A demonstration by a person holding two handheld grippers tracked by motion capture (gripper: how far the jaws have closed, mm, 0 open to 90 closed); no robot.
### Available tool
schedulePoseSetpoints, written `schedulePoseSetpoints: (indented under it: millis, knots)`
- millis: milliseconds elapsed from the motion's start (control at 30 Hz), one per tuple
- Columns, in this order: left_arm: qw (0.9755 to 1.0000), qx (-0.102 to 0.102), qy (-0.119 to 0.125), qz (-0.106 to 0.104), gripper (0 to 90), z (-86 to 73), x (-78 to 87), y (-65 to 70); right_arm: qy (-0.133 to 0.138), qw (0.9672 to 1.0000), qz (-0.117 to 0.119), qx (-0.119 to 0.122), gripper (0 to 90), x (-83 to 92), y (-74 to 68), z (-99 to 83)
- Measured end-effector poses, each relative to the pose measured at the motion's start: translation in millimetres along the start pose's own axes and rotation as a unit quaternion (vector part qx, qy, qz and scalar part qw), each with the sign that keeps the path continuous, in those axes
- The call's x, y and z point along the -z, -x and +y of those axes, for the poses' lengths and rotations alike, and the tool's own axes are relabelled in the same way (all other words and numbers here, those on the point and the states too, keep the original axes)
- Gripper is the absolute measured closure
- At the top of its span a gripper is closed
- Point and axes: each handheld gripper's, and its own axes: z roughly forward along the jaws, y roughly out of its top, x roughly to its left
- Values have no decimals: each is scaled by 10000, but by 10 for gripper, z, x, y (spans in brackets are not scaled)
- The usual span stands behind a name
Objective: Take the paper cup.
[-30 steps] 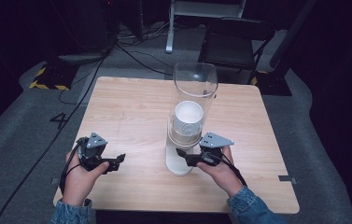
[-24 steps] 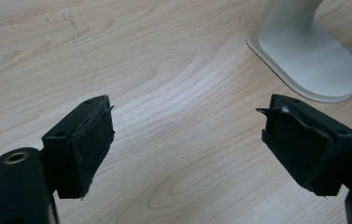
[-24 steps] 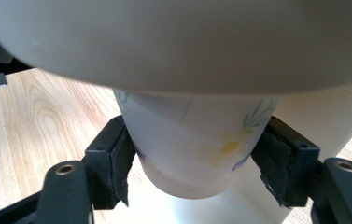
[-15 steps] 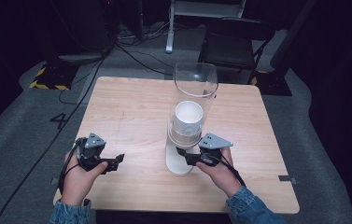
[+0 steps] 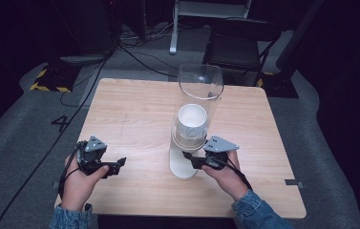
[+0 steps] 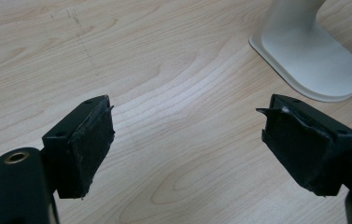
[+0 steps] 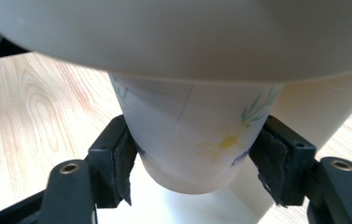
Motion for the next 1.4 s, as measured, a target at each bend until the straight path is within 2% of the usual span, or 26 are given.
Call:
schedulePoseSetpoints:
  millis: [433,600,900,1000,1100,1200,1400]
  knots:
    - [10000,3,27,8,166,-8,33,-16,-112,9999,-43,38,356,24,3,-2]
    - [10000,17,11,16,166,-7,24,-10,-68,9997,11,-226,358,0,-10,-23]
    - [10000,-3,-17,16,166,-4,-3,1,-14,9990,138,-427,359,-35,-21,-39]
    - [10000,-9,-8,13,166,-4,-1,0,-69,9971,364,-660,363,-70,-35,-57]
    - [10000,4,9,11,166,-3,8,1,-207,9975,339,-591,363,-97,-40,-90]
    - [10000,-18,4,21,166,-5,11,-11,-207,9979,300,-543,363,-101,-35,-100]
    - [10000,-14,-7,-5,166,3,-5,-3,-412,9974,279,-524,362,-143,-27,-190]
